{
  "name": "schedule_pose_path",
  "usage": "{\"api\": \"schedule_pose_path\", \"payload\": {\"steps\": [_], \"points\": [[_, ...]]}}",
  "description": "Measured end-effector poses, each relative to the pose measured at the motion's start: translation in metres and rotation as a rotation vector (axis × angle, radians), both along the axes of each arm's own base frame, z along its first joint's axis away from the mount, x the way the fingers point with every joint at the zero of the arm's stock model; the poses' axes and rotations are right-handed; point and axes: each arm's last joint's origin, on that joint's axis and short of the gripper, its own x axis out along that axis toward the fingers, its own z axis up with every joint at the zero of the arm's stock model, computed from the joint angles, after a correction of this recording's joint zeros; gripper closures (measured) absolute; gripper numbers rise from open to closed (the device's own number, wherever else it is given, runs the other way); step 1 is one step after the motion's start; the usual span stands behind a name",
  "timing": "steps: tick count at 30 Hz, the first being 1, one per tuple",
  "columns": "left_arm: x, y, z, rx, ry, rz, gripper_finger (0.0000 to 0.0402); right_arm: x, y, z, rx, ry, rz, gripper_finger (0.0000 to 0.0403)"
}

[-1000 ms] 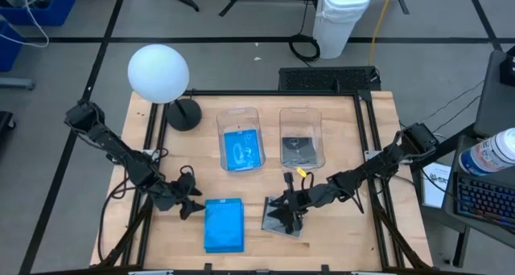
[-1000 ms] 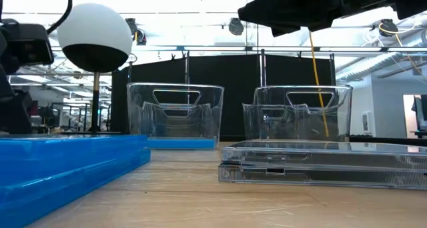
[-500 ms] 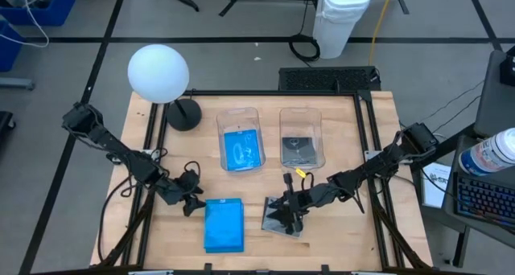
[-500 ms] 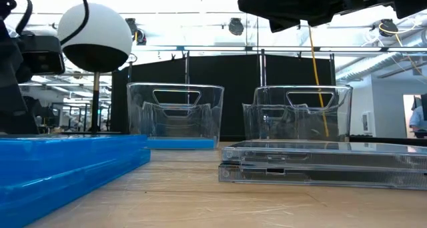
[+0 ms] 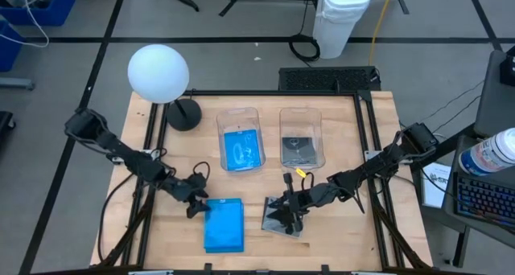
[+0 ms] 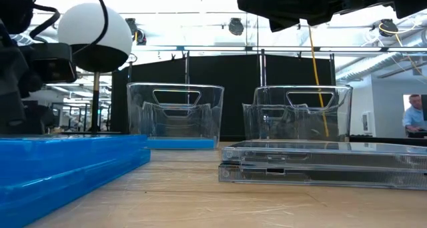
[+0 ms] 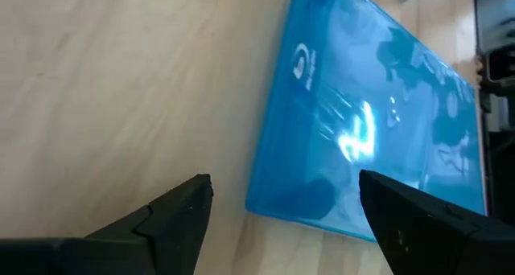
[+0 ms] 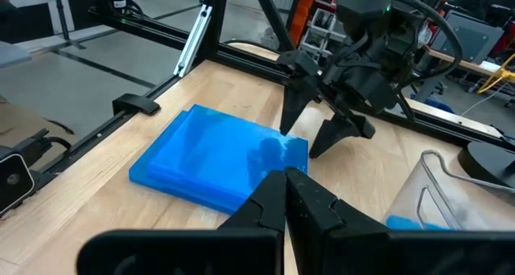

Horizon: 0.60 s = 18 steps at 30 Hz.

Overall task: Pick & place jewel cases by type
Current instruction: Put the blue cd case into the left transparent bin

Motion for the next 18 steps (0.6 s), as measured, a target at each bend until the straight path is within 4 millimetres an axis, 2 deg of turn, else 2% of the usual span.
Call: {"api": "schedule_pose_path", "payload": {"steps": [18], "points": [[0.0074,0.0030,0.0010,-0.019,-0.038,-0.106,0.0089,-0.0001,0.0000,-0.0001,0.008,0.002,-0.002,0.0403]]}}
